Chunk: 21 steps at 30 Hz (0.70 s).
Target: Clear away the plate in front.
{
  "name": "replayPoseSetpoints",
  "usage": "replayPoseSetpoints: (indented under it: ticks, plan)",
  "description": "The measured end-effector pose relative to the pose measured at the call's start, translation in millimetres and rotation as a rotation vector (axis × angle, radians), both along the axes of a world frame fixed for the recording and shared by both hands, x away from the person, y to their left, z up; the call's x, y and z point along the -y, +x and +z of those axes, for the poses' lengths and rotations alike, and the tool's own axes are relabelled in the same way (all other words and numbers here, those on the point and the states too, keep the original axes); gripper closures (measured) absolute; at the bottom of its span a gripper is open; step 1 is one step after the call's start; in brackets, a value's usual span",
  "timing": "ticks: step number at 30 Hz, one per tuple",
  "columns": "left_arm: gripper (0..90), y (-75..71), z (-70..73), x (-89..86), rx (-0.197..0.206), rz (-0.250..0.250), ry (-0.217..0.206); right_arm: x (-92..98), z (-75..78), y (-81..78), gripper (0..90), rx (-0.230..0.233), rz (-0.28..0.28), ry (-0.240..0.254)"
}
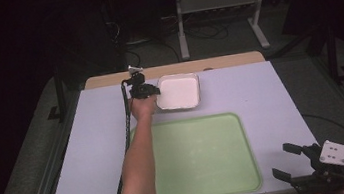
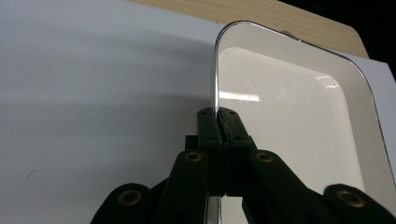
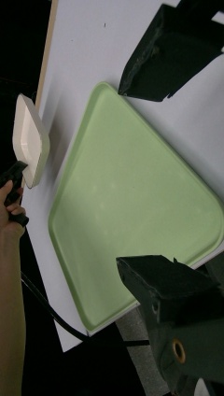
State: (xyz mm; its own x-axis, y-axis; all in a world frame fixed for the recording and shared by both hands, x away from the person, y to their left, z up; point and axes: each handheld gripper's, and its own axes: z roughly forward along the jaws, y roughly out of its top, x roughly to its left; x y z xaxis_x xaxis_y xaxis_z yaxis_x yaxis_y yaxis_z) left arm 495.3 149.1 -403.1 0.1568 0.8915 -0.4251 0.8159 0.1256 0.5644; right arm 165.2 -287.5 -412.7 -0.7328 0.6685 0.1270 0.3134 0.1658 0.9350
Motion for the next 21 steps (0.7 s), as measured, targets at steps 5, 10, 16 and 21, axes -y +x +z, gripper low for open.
replayPoseSetpoints:
  ticks: [5, 10, 16, 21]
  plan:
    - [88.5, -4.6, 5.2, -4.7, 0.004, 0.009, -0.009, -0.6, -0.1, -0.1, 13.8, 0.000, 0.000, 0.001]
    - [88.6, -9.4, 9.4, -7.5, 0.008, -0.010, -0.033, -1.2, -0.1, -0.2, 13.8, -0.001, 0.000, 0.000]
    - [88.5, -15.6, 15.5, -11.7, 0.022, -0.013, -0.038, -2.2, -0.5, -0.9, 13.8, 0.001, 0.001, 0.000]
    - [88.6, -24.1, 23.7, -17.5, 0.034, -0.017, -0.049, -3.3, -0.7, -0.6, 13.8, -0.001, 0.002, -0.001]
